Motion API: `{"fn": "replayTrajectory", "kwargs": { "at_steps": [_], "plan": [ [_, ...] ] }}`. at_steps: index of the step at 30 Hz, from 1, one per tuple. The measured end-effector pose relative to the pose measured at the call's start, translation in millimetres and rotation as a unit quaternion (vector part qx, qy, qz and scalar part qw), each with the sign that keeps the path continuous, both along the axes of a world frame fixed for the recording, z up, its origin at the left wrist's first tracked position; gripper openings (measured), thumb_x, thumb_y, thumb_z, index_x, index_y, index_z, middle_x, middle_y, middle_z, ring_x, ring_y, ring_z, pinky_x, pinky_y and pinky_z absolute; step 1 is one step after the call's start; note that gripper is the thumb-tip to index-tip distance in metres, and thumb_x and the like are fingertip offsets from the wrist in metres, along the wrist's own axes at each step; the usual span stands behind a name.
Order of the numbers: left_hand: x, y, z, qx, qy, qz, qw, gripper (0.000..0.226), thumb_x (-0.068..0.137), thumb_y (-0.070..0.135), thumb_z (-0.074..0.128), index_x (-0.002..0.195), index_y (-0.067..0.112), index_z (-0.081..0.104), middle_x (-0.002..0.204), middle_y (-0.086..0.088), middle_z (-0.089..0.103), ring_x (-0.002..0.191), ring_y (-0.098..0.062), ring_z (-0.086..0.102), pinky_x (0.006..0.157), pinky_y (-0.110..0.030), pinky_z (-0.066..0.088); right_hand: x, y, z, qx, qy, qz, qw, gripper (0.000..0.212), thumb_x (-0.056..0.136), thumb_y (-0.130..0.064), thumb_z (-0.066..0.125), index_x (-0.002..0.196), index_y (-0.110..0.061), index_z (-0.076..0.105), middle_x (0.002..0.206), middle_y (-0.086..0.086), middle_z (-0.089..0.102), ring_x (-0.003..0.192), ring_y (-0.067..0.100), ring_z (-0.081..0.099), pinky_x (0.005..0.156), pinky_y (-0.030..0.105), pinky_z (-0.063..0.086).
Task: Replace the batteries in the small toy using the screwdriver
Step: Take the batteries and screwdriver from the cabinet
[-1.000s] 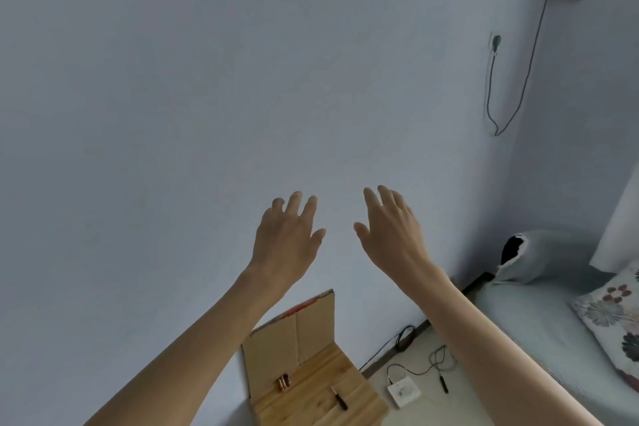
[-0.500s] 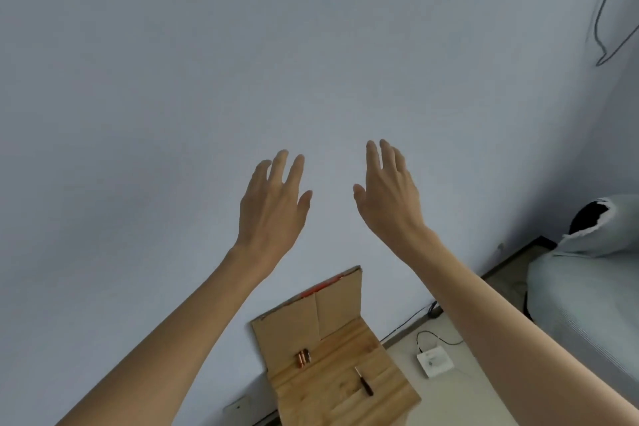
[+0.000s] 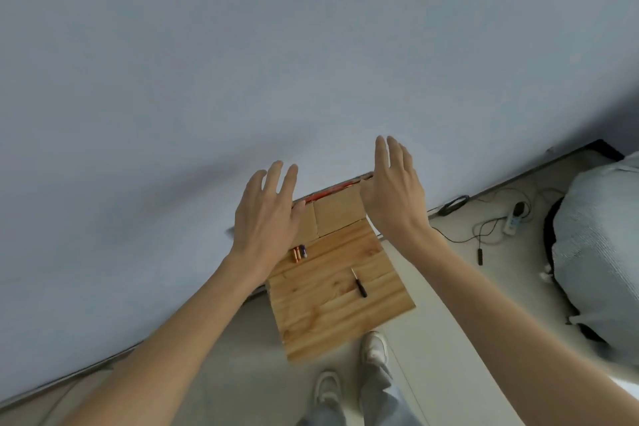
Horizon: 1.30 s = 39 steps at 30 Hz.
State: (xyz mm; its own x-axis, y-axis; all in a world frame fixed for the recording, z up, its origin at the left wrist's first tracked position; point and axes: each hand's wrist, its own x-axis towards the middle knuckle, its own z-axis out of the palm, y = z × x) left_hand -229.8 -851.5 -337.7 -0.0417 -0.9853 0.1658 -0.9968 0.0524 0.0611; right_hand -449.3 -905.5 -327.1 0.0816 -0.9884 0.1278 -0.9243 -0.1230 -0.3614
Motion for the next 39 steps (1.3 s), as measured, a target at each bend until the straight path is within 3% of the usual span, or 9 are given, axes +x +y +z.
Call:
{"fn": "replayTrajectory", "kwargs": {
  "at_steps": [9,13,16,22,28,32,36,39],
  "plan": [
    [0.8,1.2,-179.5,0.102,0.039,0.039,0.993,0.063,0.105,0.041,0.063,0.158,0.015,0.042,0.157,-0.007,0.044,0.133,-0.029,0.050,0.101,-0.043,0.058,-21.3,0.9,-182.0,0.130,0.058,0.063,0.988,0.073,0.094,-0.007,0.058,0.160,-0.006,0.026,0.162,0.017,0.035,0.149,0.034,0.033,0.118,0.042,0.041],
    [9.9,0.9,-258.4,0.159,0.049,0.052,0.985,0.066,0.103,0.044,0.063,0.160,0.019,0.040,0.159,-0.006,0.043,0.137,-0.028,0.052,0.105,-0.047,0.057,-25.8,7.1,-250.7,0.200,0.067,0.091,0.973,0.075,0.096,-0.021,0.064,0.160,-0.010,0.027,0.156,0.013,0.040,0.137,0.033,0.043,0.109,0.043,0.048],
    [13.8,-4.6,-303.8,0.181,0.039,0.051,0.981,0.070,0.102,0.047,0.067,0.161,0.021,0.041,0.164,-0.005,0.040,0.143,-0.026,0.049,0.107,-0.045,0.057,-31.7,15.4,-304.1,0.225,0.074,0.107,0.966,0.069,0.102,-0.033,0.058,0.161,-0.013,0.028,0.157,0.011,0.040,0.134,0.033,0.045,0.102,0.043,0.052],
    [20.8,-21.6,-383.3,0.207,0.059,0.019,0.976,0.068,0.102,0.037,0.071,0.162,0.022,0.043,0.166,-0.003,0.038,0.148,-0.023,0.044,0.107,-0.041,0.058,-35.0,39.2,-391.1,0.275,0.078,0.119,0.951,0.066,0.100,-0.029,0.062,0.157,-0.027,0.029,0.152,0.002,0.043,0.127,0.025,0.051,0.082,0.032,0.058],
    [28.1,-33.7,-448.0,0.217,0.050,-0.004,0.975,0.061,0.100,0.018,0.076,0.156,0.026,0.051,0.165,0.000,0.038,0.145,-0.018,0.047,0.075,-0.031,0.064,-37.0,44.6,-441.5,0.310,0.074,0.118,0.941,0.070,0.099,-0.028,0.063,0.159,-0.034,0.027,0.151,-0.004,0.040,0.125,0.019,0.050,0.067,0.025,0.057],
    [34.2,-40.6,-469.2,0.213,0.049,-0.017,0.976,0.058,0.102,0.019,0.073,0.155,0.030,0.051,0.162,0.005,0.038,0.140,-0.017,0.045,0.063,-0.033,0.064,-37.5,43.6,-456.4,0.320,0.067,0.111,0.938,0.071,0.099,-0.028,0.063,0.160,-0.034,0.028,0.148,-0.006,0.040,0.122,0.017,0.050,0.058,0.022,0.050],
    [43.2,-40.6,-479.6,0.200,0.074,-0.018,0.977,0.056,0.098,0.016,0.077,0.149,0.030,0.058,0.158,0.009,0.040,0.134,-0.016,0.046,0.059,-0.035,0.063,-36.5,42.4,-462.2,0.316,0.044,0.111,0.941,0.071,0.098,-0.028,0.066,0.160,-0.031,0.033,0.143,-0.006,0.042,0.120,0.016,0.053,0.055,0.021,0.049],
    [49.8,-39.4,-485.5,0.194,0.100,-0.023,0.976,0.058,0.095,0.015,0.081,0.148,0.030,0.061,0.157,0.009,0.040,0.132,-0.013,0.047,0.066,-0.033,0.065,-34.5,41.0,-464.6,0.309,0.025,0.113,0.944,0.070,0.097,-0.025,0.069,0.158,-0.031,0.035,0.139,-0.006,0.043,0.117,0.015,0.055,0.053,0.022,0.054]
  ]
}}
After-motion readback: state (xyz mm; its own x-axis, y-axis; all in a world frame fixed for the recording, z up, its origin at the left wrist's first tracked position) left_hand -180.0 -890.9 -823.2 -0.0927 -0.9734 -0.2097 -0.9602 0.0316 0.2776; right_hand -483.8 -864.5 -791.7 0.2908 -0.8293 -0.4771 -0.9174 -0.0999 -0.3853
